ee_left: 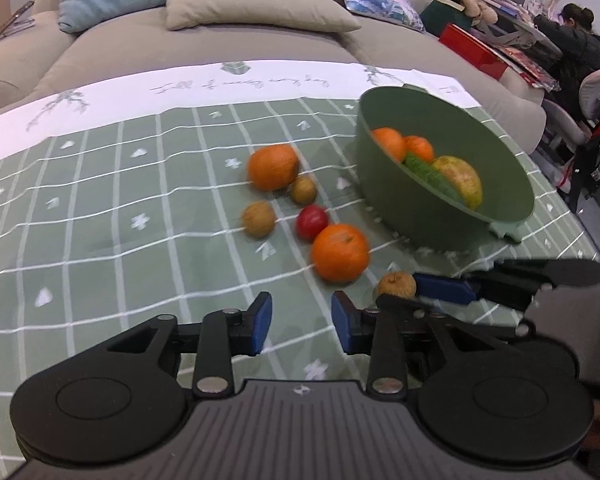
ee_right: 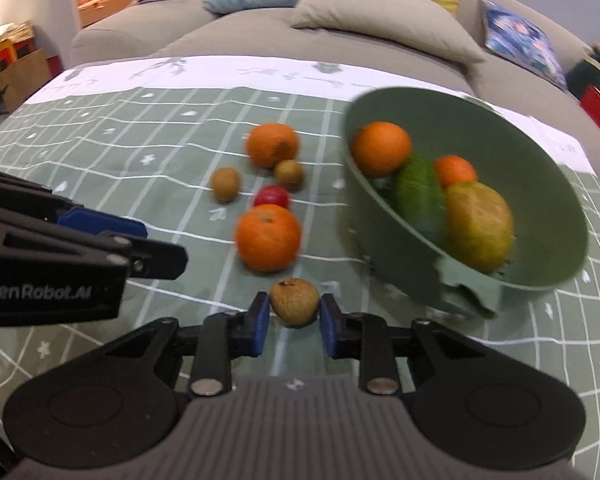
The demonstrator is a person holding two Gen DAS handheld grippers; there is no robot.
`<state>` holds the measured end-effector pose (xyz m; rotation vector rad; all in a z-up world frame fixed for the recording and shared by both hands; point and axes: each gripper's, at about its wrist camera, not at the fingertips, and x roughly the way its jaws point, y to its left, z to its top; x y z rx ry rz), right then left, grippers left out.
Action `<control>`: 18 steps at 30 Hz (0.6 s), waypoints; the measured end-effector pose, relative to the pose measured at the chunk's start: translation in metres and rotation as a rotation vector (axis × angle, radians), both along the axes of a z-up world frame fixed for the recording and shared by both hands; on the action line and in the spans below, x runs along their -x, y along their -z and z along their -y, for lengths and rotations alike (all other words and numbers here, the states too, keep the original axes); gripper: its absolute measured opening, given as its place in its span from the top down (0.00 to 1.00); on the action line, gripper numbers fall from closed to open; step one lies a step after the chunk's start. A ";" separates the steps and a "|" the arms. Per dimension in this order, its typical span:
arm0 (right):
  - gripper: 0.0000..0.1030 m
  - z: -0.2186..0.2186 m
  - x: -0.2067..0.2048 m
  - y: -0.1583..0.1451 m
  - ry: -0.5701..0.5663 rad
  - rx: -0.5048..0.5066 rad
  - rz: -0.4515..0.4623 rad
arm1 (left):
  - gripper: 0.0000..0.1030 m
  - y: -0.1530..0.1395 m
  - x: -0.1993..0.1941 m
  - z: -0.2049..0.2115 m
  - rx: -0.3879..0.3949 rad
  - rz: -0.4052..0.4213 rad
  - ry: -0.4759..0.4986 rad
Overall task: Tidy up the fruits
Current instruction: 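Grasp a small brown kiwi-like fruit with the right tool, then grasp an orange with the left tool while the right tool lifts the brown fruit toward the colander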
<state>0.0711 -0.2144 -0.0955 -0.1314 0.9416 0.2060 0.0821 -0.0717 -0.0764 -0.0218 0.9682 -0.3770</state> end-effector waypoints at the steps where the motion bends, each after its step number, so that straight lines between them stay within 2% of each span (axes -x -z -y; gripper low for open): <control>1: 0.78 0.003 -0.001 0.000 0.012 -0.001 -0.001 | 0.52 0.001 -0.003 0.004 0.008 -0.003 0.002; 8: 0.78 0.009 -0.003 0.001 0.041 -0.002 -0.001 | 0.47 0.010 -0.022 0.029 0.015 -0.010 0.015; 18: 0.78 0.014 -0.008 0.004 0.049 -0.025 -0.018 | 0.47 0.022 -0.042 0.039 0.013 -0.047 -0.004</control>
